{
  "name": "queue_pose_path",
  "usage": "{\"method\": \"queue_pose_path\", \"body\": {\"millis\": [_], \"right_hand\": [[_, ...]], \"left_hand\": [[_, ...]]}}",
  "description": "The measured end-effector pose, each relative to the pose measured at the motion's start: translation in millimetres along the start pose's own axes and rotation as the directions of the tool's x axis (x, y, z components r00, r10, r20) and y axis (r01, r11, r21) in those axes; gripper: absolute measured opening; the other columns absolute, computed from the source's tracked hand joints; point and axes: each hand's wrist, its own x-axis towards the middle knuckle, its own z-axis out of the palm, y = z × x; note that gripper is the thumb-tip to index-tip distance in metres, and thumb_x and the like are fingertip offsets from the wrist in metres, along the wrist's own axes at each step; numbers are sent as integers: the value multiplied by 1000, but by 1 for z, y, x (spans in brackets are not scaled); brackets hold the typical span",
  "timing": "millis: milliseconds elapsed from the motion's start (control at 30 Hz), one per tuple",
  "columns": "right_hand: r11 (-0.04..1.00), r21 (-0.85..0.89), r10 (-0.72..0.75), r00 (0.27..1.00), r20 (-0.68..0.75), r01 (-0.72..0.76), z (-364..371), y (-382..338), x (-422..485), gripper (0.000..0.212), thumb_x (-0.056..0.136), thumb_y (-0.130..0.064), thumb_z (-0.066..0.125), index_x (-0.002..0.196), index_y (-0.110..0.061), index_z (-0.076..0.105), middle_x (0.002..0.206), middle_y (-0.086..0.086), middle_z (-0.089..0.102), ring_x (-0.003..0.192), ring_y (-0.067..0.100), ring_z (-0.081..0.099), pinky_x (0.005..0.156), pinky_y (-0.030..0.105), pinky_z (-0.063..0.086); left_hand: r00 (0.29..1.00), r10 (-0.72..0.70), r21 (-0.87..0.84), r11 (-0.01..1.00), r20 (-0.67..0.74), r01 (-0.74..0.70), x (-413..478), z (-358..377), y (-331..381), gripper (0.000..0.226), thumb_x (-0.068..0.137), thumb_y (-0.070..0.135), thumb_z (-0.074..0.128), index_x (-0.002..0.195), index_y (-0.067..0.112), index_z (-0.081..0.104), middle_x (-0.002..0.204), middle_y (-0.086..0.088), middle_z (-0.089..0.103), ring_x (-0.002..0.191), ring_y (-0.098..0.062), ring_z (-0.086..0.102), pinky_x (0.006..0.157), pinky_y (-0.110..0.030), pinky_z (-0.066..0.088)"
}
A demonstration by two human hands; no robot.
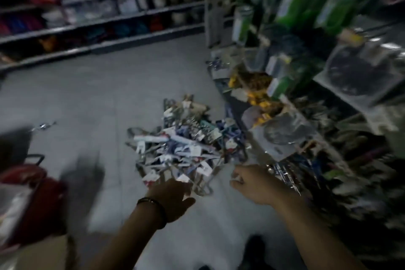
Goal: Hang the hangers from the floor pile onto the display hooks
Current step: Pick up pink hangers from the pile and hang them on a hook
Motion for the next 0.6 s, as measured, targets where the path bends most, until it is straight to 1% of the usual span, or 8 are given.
{"method": "queue_pose_path", "body": {"millis": [67,133,233,267,333,400,500,600], "right_hand": [[1000,-2,-29,997,78,30,14,-16,46,32,103,-43,56,121,-17,64,121,6,67,103,22,64,88,36,54],[999,8,-37,987,157,36,29,-23,95,29,103,-40,56,116,-16,65,117,7,67,101,24,64,86,39,55],[999,39,-28,975,219,20,48,-24,171,30,103,-37,55,99,-8,60,93,13,64,84,27,63,69,37,48],[998,58,-21,975,222,8,54,-22,197,30,102,-37,56,95,-8,59,88,12,63,81,25,63,67,37,48],[996,91,-8,968,252,-16,70,-13,253,22,101,-37,57,96,-15,61,84,0,64,80,17,63,74,37,53],[995,94,-4,953,302,-26,86,-2,308,16,101,-37,58,101,-21,61,85,-7,62,82,13,62,78,33,55],[997,56,21,915,402,-47,112,21,398,17,102,-35,57,108,-20,62,98,-2,67,89,13,64,84,36,58],[999,4,45,906,421,-51,139,50,498,29,102,-37,57,121,-17,64,116,4,69,101,19,65,85,34,55]], "left_hand": [[994,-107,-140,984,18,109,12,13,-37,40,103,59,48,133,35,61,130,3,66,119,-20,64,102,-34,52],[978,-200,-267,941,61,209,31,27,-67,34,101,59,52,125,39,64,122,6,70,110,-15,67,98,-34,56],[945,-300,-378,866,133,328,75,49,-102,31,100,60,51,122,42,64,113,12,71,98,-8,68,91,-34,60],[934,-321,-406,841,158,358,93,57,-111,31,100,60,50,121,43,64,110,14,71,95,-5,68,89,-33,61],[911,-352,-469,782,213,411,132,70,-129,28,101,58,50,119,43,64,108,16,71,94,-3,67,89,-31,61],[890,-377,-522,721,258,456,178,81,-144,25,102,54,52,119,42,65,108,15,72,93,-3,67,89,-29,60],[880,-384,-601,644,279,472,259,101,-168,22,104,47,53,120,39,66,111,11,72,96,-6,67,91,-29,59],[891,-360,-645,618,277,450,348,132,-189,24,106,42,53,125,34,65,117,9,71,99,-6,65,87,-21,54]]}}
